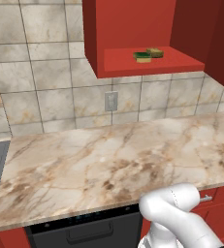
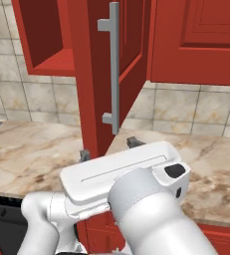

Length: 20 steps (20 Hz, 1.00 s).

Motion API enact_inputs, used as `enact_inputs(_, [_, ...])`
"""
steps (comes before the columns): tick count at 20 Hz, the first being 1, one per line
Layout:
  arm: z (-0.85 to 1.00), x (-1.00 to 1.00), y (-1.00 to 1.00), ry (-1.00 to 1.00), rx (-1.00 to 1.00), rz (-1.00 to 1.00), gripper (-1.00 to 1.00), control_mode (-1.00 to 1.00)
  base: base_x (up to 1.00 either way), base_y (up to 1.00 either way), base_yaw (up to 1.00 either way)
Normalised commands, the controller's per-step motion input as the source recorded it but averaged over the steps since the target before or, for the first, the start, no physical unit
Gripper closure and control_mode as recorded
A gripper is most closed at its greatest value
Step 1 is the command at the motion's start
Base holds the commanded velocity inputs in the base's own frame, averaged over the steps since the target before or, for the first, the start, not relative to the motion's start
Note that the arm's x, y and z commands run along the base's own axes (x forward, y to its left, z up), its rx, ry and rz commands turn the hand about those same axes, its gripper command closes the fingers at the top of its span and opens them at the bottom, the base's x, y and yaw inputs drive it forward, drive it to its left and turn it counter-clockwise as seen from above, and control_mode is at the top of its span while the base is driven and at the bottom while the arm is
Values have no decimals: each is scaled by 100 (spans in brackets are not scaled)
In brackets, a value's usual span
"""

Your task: Pick up the sponge and sponge from the sink, and place them back in the cabinet, and close the cabinet door.

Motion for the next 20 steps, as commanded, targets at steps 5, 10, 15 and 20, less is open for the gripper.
enact_inputs(5, [0,16,0,0,1,7,-100,-100,0,0,0])
enact_inputs(10, [0,16,0,0,1,7,-100,-100,0,0,0])
enact_inputs(15, [0,16,-1,0,1,8,-100,-100,0,0,0])
enact_inputs(20, [0,15,-3,0,1,9,-100,-100,0,0,0])
